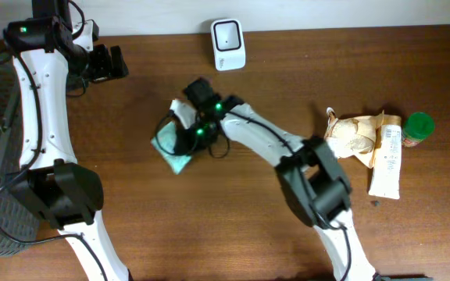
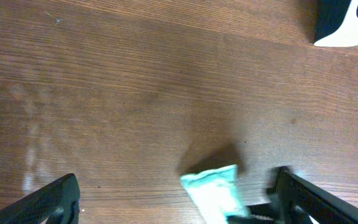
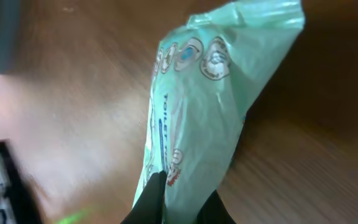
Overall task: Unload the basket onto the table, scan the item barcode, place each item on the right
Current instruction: 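Reach the right gripper left to the mint-green packet, then grasp the mint-green packet with the right gripper and lift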
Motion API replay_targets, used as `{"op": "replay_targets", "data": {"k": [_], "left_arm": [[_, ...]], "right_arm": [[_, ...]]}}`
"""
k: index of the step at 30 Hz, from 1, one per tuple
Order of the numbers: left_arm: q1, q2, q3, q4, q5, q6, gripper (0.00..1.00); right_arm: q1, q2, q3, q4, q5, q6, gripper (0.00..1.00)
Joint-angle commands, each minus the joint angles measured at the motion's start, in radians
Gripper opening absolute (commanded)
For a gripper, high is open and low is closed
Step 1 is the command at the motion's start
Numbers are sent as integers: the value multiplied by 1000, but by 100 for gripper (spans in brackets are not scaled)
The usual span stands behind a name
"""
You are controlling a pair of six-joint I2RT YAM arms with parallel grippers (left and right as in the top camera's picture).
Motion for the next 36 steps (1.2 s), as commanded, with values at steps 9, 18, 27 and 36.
{"op": "replay_targets", "data": {"k": [9, 18, 27, 36], "left_arm": [[1, 15, 11, -1, -4, 11, 99], [1, 15, 11, -1, -4, 11, 99], [1, 15, 11, -1, -4, 11, 99], [1, 15, 11, -1, -4, 11, 99]], "right_arm": [[118, 3, -22, -222, 1440, -38, 4], [193, 36, -22, -313, 1189, -203, 57], [179, -71, 192, -406, 816, -192, 34], [-193, -53, 223, -480, 432, 109, 4]]}}
